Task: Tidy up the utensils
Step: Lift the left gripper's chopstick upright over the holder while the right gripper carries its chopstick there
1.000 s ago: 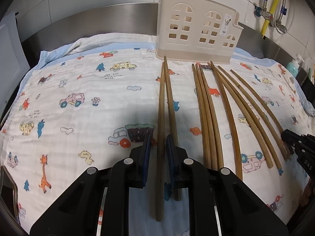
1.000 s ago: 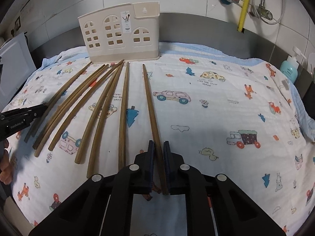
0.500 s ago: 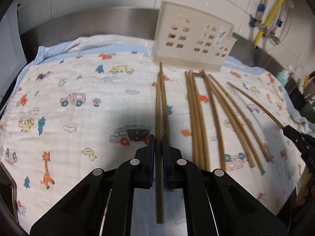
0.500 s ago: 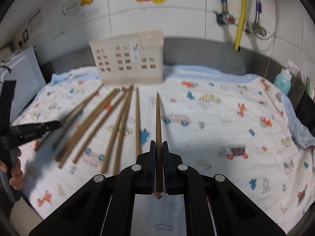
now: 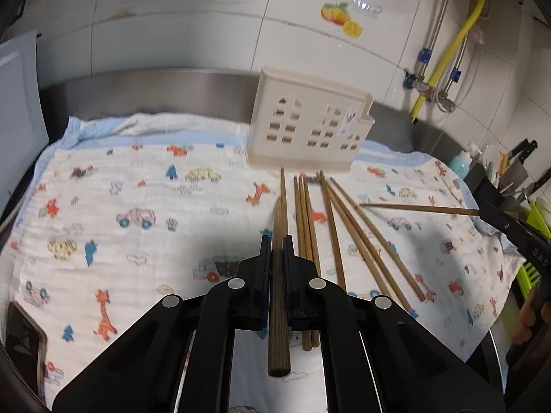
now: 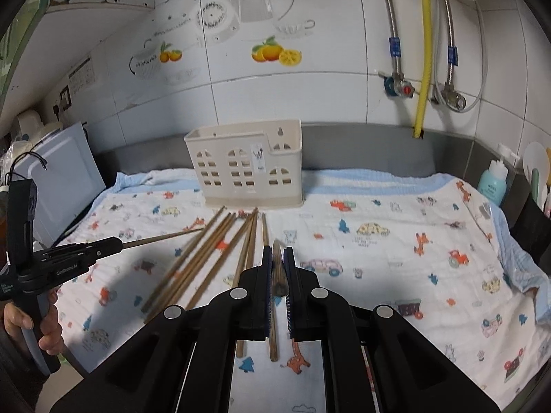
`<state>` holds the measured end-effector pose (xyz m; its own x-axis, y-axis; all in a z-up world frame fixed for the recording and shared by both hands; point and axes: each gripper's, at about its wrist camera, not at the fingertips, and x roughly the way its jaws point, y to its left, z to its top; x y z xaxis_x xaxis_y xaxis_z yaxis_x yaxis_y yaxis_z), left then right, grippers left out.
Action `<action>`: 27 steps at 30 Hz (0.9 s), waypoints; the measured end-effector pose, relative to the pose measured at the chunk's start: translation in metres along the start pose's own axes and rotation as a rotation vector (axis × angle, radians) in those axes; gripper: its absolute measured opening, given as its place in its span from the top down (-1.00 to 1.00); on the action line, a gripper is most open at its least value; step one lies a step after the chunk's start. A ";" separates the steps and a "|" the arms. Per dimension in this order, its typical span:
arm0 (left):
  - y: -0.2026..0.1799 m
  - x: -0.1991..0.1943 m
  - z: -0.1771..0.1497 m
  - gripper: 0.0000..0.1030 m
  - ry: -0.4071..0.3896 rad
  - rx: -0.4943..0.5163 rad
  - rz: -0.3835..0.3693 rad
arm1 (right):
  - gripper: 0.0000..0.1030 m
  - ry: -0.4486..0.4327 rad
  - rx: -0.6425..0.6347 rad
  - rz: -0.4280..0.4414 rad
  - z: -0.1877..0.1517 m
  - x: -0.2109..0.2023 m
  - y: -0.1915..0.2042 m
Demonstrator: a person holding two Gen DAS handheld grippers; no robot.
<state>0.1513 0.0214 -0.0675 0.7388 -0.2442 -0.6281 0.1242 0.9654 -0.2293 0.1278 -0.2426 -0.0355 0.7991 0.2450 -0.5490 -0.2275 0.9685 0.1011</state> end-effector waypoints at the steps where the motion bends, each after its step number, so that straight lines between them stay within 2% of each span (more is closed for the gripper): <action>1: 0.000 -0.002 0.003 0.90 -0.006 0.002 0.001 | 0.87 -0.003 -0.005 0.003 0.003 0.000 0.001; 9: -0.002 -0.008 0.023 0.90 -0.025 0.037 -0.009 | 0.87 -0.033 -0.045 0.040 0.044 -0.006 0.001; 19: -0.017 -0.016 0.062 0.90 -0.056 0.112 -0.023 | 0.87 -0.091 -0.114 0.056 0.138 -0.013 0.000; 23: -0.027 -0.022 0.081 0.90 -0.084 0.155 -0.022 | 0.87 -0.095 -0.136 0.037 0.166 -0.004 0.002; 27: -0.036 -0.027 0.100 0.90 -0.108 0.187 -0.021 | 0.87 -0.077 -0.138 0.021 0.179 0.013 0.000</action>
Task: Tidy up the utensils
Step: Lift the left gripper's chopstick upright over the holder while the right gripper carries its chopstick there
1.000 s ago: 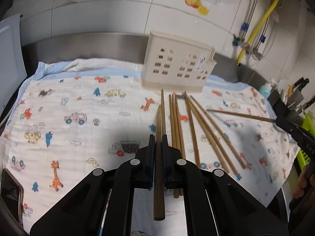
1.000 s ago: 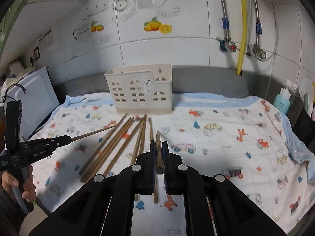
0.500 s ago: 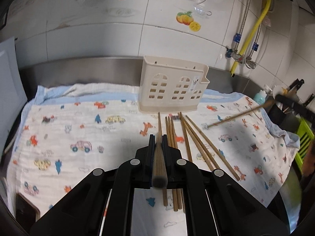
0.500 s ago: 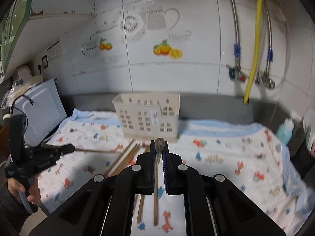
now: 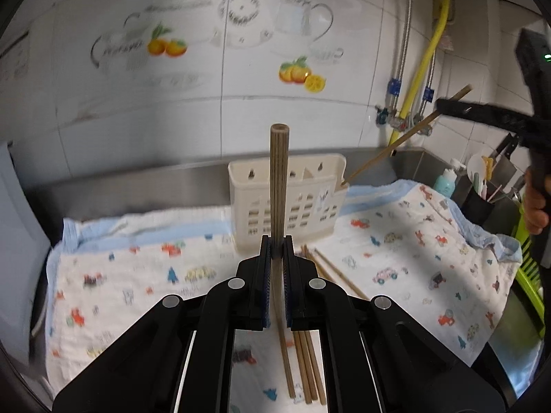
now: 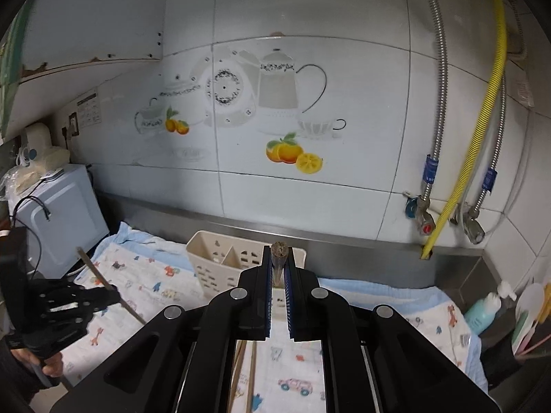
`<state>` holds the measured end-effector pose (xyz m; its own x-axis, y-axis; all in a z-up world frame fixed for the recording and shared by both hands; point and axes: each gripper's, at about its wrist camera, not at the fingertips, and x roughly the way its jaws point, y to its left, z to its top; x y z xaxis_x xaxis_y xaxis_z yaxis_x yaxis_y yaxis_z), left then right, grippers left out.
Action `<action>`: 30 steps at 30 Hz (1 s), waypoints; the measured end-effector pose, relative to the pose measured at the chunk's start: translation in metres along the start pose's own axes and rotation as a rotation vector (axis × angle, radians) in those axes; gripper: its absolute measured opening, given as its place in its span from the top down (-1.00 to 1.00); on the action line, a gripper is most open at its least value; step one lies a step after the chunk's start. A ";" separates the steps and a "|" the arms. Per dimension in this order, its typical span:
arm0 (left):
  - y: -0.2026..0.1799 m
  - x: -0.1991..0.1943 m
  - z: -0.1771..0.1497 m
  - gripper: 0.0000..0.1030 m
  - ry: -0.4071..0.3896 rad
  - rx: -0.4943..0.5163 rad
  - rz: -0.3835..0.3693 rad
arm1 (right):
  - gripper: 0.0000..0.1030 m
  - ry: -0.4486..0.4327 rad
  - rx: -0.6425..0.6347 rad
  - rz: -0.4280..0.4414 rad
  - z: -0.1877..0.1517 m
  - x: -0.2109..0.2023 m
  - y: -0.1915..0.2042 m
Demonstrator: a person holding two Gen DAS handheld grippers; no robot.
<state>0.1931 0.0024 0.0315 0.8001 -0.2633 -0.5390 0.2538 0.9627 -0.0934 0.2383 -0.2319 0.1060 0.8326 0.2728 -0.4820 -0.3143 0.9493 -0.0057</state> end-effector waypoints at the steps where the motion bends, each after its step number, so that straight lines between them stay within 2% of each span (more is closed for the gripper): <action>1: -0.002 -0.002 0.007 0.90 -0.014 0.009 0.000 | 0.87 0.006 0.003 -0.001 0.002 0.006 -0.001; 10: -0.022 -0.023 0.079 0.90 -0.191 0.095 0.039 | 0.87 0.082 0.008 -0.001 0.003 0.050 -0.005; 17: -0.025 -0.008 0.117 0.90 -0.270 0.110 0.087 | 0.87 0.107 0.002 -0.001 0.000 0.066 -0.007; 21: -0.016 0.010 0.128 0.90 -0.261 0.081 0.086 | 0.87 0.124 0.001 0.003 -0.002 0.076 -0.009; 30: 0.007 0.071 0.122 0.90 -0.106 0.004 0.081 | 0.87 0.146 0.003 0.011 -0.004 0.091 -0.010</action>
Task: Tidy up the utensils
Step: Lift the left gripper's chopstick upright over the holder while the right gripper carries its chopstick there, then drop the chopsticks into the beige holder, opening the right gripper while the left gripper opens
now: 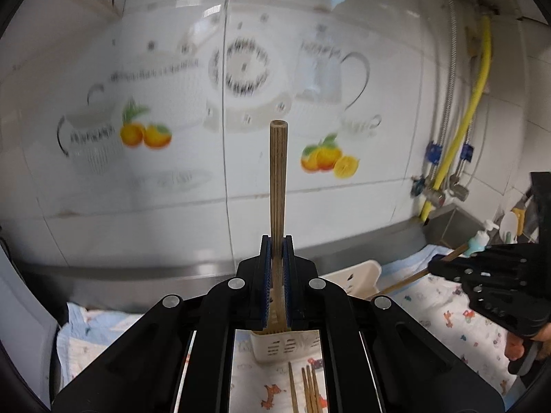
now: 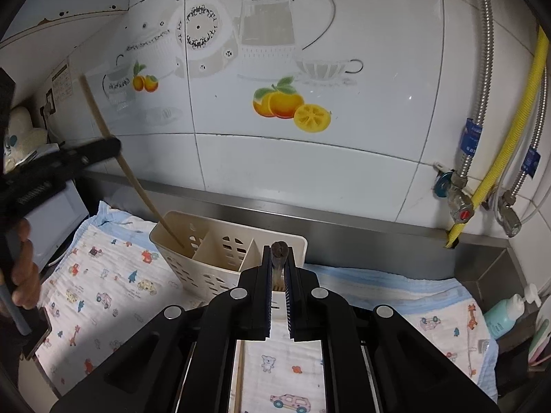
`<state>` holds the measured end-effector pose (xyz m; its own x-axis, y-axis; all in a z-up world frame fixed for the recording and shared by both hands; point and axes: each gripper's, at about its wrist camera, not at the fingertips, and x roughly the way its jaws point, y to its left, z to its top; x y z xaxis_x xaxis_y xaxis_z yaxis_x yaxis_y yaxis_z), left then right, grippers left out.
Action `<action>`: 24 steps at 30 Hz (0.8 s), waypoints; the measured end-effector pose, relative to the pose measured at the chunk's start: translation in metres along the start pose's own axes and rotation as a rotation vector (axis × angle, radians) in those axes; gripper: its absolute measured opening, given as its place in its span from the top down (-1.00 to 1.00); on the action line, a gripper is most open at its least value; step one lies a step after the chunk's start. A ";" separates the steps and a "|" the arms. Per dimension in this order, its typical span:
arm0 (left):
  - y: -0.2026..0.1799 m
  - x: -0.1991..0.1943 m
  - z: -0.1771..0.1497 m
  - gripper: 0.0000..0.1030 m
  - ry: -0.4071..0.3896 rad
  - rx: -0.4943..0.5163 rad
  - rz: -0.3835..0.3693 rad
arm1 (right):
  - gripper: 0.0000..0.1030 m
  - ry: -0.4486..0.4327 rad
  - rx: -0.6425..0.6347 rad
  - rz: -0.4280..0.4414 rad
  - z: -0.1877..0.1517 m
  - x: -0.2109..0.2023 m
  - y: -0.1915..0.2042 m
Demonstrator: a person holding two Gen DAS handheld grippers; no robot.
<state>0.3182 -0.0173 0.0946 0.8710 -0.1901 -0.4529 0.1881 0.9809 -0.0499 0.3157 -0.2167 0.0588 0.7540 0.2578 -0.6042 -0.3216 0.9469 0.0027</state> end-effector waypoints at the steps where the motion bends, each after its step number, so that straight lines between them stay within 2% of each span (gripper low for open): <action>1: 0.002 0.006 -0.002 0.90 0.015 -0.009 -0.002 | 0.87 0.002 -0.001 -0.002 0.000 0.002 0.000; 10: 0.011 0.039 -0.021 0.89 0.097 -0.045 -0.021 | 0.87 0.018 0.003 -0.002 -0.004 0.013 -0.001; 18: 0.013 0.041 -0.022 0.85 0.106 -0.057 -0.028 | 0.85 0.006 0.006 -0.004 -0.004 0.011 -0.001; 23: 0.011 0.033 -0.020 0.77 0.097 -0.056 -0.032 | 0.61 -0.018 0.012 -0.011 -0.004 -0.001 -0.002; 24: 0.010 0.029 -0.021 0.65 0.093 -0.054 -0.032 | 0.61 -0.022 0.010 -0.014 -0.004 -0.003 -0.001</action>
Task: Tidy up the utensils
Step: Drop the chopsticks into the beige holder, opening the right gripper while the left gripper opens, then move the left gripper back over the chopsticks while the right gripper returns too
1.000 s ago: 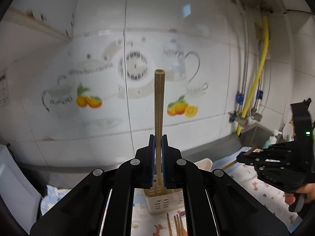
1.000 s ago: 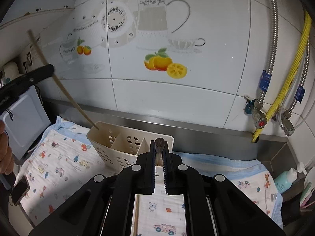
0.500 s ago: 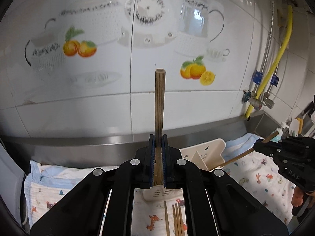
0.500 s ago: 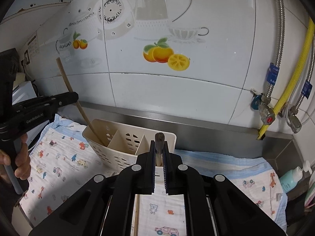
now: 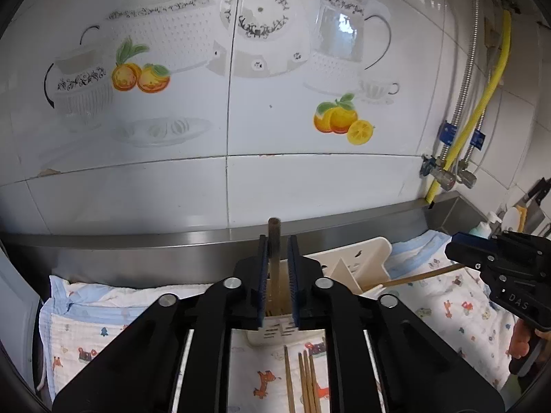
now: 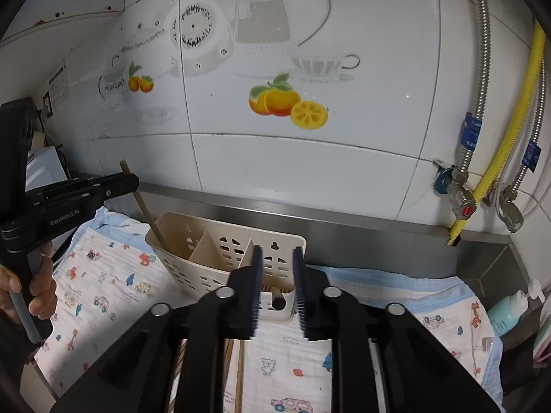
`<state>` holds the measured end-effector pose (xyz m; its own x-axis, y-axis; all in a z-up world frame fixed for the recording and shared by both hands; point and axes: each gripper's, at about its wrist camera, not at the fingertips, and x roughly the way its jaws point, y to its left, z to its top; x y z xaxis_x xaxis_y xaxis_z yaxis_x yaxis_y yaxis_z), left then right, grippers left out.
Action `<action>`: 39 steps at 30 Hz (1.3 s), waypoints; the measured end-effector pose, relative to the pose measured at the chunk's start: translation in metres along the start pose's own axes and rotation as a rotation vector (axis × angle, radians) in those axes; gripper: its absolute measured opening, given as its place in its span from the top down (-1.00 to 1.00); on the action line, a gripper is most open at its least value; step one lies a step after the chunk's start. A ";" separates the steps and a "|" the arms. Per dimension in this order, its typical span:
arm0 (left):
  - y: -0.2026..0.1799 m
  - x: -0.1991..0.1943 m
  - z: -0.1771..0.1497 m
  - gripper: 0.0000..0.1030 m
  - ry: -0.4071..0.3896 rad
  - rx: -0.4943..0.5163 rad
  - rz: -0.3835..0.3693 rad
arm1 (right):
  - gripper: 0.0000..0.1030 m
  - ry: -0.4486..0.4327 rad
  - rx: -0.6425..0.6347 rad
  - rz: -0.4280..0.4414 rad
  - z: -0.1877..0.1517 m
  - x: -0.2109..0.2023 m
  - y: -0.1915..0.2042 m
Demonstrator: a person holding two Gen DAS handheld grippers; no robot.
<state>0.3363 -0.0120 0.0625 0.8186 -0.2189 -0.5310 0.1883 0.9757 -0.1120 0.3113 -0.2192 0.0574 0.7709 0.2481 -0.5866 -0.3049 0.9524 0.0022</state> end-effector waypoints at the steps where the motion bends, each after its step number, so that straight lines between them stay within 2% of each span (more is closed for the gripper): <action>1: 0.000 -0.004 0.000 0.50 -0.005 0.003 0.005 | 0.60 -0.008 0.000 -0.002 -0.001 -0.005 0.000; 7: -0.008 -0.029 -0.008 0.45 -0.031 0.023 0.008 | 0.51 -0.046 0.011 -0.002 -0.009 -0.030 0.003; 11: -0.013 -0.049 -0.017 0.45 -0.044 0.019 -0.008 | 0.36 -0.070 0.012 -0.002 -0.020 -0.049 0.009; 21: -0.027 -0.078 -0.058 0.45 -0.028 0.031 -0.019 | 0.29 -0.086 0.014 0.007 -0.058 -0.076 0.024; 28: -0.027 -0.090 -0.092 0.45 0.001 0.007 -0.034 | 0.27 -0.085 0.033 0.020 -0.088 -0.089 0.032; 36: -0.019 -0.089 -0.129 0.45 0.058 -0.024 -0.041 | 0.26 -0.076 0.033 -0.004 -0.127 -0.097 0.044; 39: -0.017 -0.087 -0.141 0.45 0.077 -0.035 -0.036 | 0.16 -0.067 0.023 -0.018 -0.140 -0.097 0.050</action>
<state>0.1849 -0.0083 -0.0081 0.7672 -0.2544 -0.5888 0.1971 0.9671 -0.1610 0.1430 -0.2205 0.0012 0.8125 0.2411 -0.5308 -0.2778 0.9606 0.0112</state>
